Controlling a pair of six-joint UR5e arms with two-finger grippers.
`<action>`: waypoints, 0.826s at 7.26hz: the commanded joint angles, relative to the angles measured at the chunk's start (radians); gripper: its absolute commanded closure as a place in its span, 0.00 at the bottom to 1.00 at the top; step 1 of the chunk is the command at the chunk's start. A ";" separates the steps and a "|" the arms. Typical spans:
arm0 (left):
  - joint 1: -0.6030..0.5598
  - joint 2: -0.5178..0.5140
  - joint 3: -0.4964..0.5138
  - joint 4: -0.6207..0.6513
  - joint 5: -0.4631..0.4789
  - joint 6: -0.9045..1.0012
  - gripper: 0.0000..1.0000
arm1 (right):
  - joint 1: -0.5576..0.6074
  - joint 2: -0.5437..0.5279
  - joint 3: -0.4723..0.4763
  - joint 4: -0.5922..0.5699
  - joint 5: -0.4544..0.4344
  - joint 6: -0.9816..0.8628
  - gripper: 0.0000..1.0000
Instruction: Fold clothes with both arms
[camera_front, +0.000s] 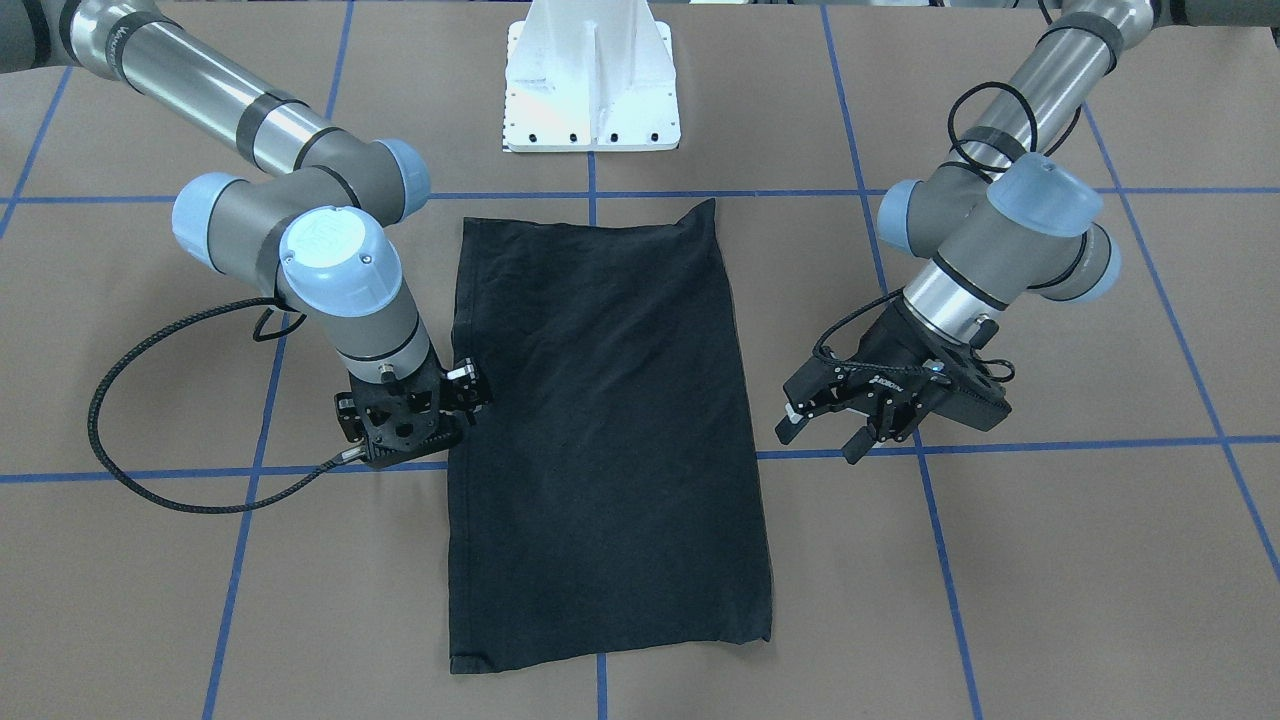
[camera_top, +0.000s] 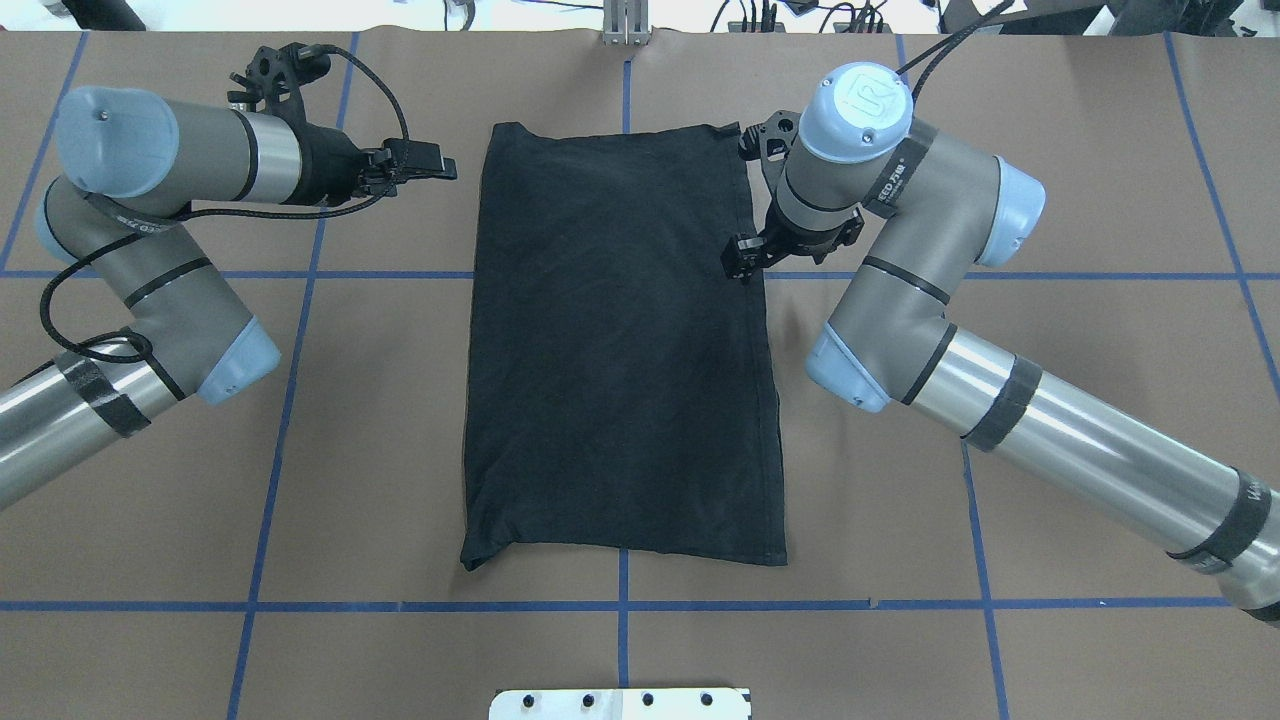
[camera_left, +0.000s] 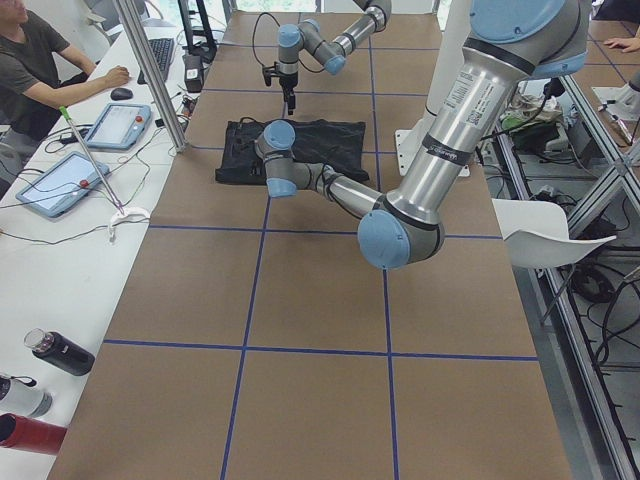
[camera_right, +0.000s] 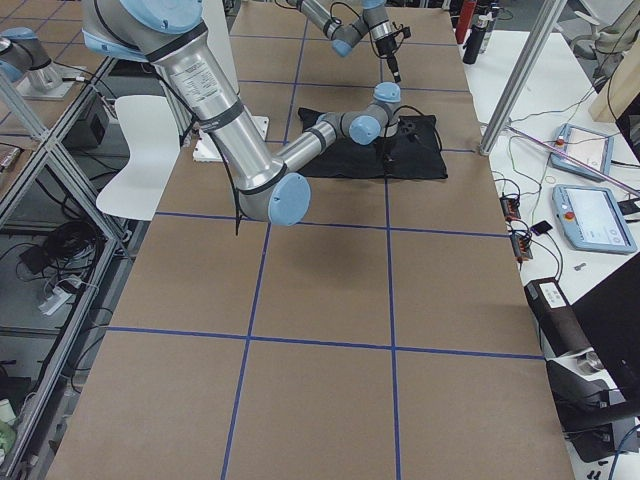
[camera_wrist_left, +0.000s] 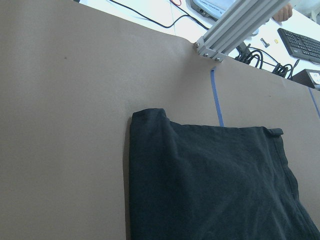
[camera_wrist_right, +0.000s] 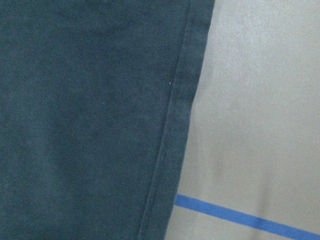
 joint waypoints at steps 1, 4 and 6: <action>-0.001 0.027 -0.058 0.000 -0.008 -0.002 0.00 | 0.009 0.036 0.002 0.008 0.071 0.091 0.00; 0.002 0.114 -0.113 0.006 -0.149 -0.091 0.00 | 0.021 -0.092 0.232 -0.003 0.188 0.227 0.00; 0.061 0.184 -0.180 -0.003 -0.143 -0.213 0.00 | 0.021 -0.161 0.361 0.002 0.228 0.342 0.00</action>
